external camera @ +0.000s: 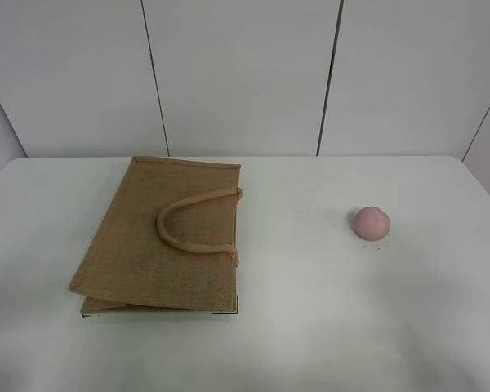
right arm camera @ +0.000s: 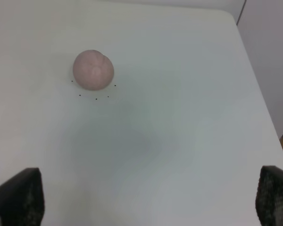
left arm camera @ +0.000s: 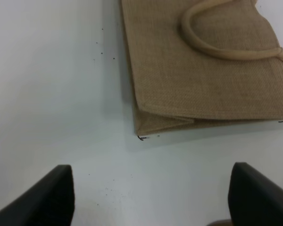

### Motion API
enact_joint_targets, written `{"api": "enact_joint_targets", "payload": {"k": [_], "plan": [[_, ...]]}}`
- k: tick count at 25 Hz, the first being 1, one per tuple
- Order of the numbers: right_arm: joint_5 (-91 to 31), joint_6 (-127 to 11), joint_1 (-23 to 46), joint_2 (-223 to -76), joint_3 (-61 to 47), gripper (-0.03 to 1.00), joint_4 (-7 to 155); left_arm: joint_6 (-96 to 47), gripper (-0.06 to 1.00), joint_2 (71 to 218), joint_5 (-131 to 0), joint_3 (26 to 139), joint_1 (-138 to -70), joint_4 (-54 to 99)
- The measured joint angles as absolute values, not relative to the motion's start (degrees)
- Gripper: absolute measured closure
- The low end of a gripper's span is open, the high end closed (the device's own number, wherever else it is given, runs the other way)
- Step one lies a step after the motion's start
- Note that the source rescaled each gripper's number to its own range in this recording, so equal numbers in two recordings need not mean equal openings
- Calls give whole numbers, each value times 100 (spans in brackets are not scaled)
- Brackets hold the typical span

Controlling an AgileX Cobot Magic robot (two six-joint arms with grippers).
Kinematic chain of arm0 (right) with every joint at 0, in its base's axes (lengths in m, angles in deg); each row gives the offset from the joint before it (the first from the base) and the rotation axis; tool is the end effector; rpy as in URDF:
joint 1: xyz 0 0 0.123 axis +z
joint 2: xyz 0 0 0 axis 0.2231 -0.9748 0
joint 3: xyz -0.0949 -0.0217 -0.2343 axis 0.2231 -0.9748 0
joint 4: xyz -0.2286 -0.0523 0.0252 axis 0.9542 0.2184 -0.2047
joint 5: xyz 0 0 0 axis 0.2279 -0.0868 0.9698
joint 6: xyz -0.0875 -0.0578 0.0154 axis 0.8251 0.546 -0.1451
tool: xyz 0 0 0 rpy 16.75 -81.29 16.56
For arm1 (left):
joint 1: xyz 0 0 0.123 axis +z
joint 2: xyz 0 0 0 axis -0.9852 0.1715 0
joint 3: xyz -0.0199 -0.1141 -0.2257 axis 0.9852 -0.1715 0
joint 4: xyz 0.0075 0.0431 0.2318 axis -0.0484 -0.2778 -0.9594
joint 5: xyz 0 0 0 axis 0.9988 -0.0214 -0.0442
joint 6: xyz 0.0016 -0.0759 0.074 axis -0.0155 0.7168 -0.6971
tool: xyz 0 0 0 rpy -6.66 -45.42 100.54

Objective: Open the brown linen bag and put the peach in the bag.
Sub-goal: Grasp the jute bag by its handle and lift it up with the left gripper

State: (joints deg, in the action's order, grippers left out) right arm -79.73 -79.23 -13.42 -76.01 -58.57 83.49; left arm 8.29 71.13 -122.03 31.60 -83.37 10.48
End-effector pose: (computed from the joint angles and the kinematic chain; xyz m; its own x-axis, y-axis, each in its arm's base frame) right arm 0.0272 -0.0023 0.2644 -0.4318 -0.0400 -0.9011 0.0075 0.9988 -0.0480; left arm 0.0253 -0.0037 0.2640 -0.4362 0.0427 -0.8988 0.0843 0.9964 0.0064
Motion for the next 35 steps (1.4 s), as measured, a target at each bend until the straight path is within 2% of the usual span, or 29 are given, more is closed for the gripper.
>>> {"api": "enact_joint_targets", "payload": {"k": [28, 35], "plan": [[-7973, -7923, -1342, -7601, -5857, -3, 8349, 843, -3, 7159, -12203, 3262, -8337, 946], [-7973, -7923, -1342, -7601, -5857, -3, 8344, 905, -3, 9129, -11986, 4235, -8337, 958]]}}
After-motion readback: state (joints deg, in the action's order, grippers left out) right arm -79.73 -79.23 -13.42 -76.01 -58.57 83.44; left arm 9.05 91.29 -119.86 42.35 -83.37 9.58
